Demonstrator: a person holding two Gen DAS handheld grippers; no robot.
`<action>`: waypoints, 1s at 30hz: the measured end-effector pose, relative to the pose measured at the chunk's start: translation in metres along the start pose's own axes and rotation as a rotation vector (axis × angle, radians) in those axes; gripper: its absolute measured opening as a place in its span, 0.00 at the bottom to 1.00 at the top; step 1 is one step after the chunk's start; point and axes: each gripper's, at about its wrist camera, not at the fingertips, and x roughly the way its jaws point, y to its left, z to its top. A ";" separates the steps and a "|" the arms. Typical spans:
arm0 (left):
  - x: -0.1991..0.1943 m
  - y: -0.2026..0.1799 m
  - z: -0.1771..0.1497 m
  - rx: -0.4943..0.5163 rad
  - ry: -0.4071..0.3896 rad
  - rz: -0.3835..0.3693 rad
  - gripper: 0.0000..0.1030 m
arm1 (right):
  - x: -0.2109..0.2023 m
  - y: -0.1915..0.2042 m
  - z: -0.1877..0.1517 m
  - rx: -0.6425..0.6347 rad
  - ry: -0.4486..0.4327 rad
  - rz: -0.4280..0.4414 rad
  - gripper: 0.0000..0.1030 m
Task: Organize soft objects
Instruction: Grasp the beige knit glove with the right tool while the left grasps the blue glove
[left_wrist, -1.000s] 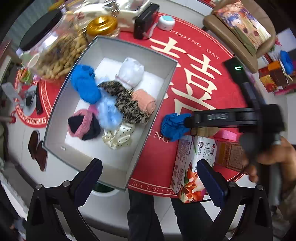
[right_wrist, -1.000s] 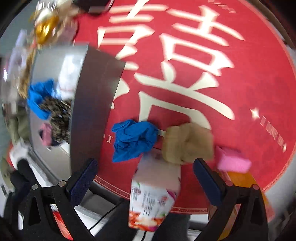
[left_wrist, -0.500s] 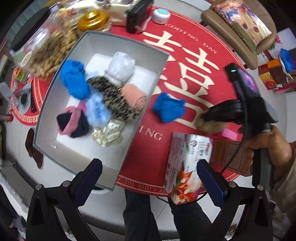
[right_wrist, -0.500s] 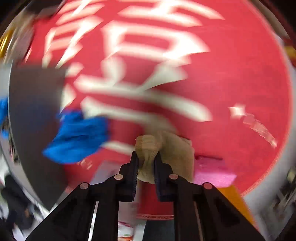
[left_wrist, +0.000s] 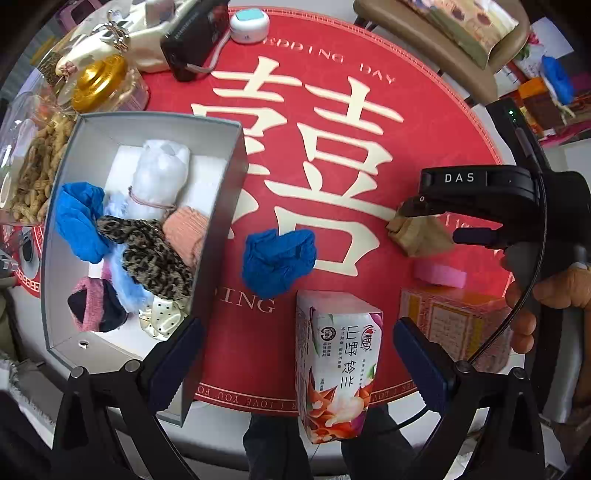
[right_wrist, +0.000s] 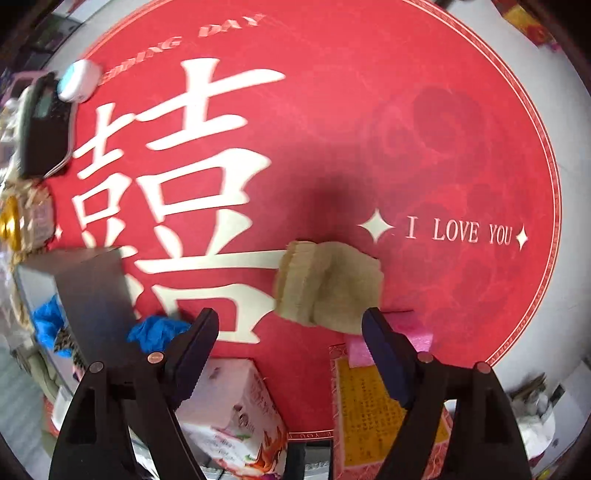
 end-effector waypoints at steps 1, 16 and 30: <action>0.003 -0.002 0.000 -0.001 0.007 0.005 1.00 | 0.002 0.005 0.003 0.006 0.015 -0.001 0.80; 0.045 -0.023 0.023 0.036 0.072 0.089 1.00 | 0.033 -0.025 0.010 0.122 0.130 0.202 0.20; 0.139 -0.032 0.048 0.038 0.271 0.198 1.00 | -0.050 -0.027 -0.009 -0.015 -0.023 0.413 0.20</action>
